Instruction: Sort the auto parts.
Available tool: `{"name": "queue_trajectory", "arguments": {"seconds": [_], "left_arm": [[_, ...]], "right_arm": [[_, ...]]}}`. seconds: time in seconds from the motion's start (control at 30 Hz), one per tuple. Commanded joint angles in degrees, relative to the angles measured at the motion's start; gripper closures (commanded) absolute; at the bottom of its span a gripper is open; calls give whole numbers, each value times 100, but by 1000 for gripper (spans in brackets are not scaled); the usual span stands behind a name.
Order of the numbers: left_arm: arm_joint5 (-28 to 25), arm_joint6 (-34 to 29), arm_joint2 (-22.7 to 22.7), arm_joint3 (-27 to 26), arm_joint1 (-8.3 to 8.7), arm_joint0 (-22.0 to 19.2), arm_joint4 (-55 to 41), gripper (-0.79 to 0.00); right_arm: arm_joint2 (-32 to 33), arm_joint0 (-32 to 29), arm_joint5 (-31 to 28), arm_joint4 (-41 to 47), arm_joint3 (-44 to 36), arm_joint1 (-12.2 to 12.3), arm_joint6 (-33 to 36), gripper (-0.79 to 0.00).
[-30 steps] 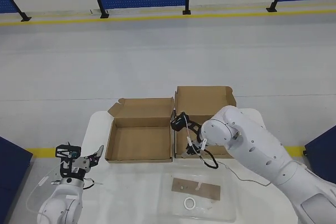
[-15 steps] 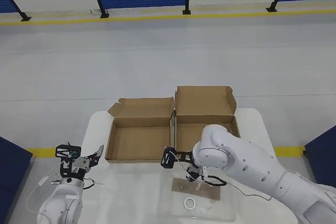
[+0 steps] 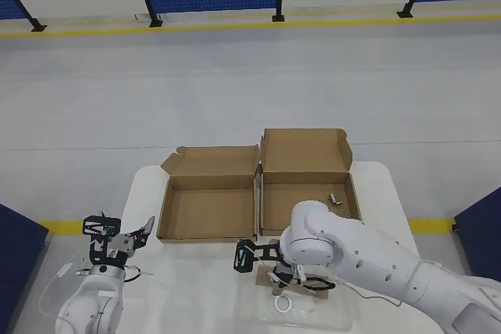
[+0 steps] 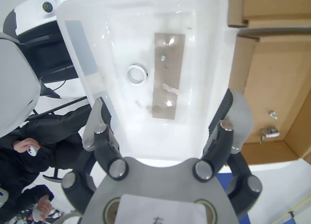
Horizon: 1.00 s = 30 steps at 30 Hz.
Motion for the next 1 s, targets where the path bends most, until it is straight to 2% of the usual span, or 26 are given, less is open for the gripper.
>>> {"name": "queue_trajectory", "arguments": {"seconds": [0.0,0.33,0.63,0.8,0.97], "left_arm": [[0,0,0,0,0,0,0,-785],[0,0,0,0,0,0,0,-785],[0,0,0,0,0,0,0,-785],[0,0,0,0,0,0,0,-785],[0,0,0,0,0,0,0,-785]], "right_arm": [[-186,60,-22,37,33,-36,-22,-785],[-584,53,-216,48,627,-294,-309,-785],[-594,57,-224,44,653,-306,-318,-785],[-649,-64,-223,-197,853,-347,-647,-785],[-618,-131,55,-555,1037,-415,-1021,-785]]}}
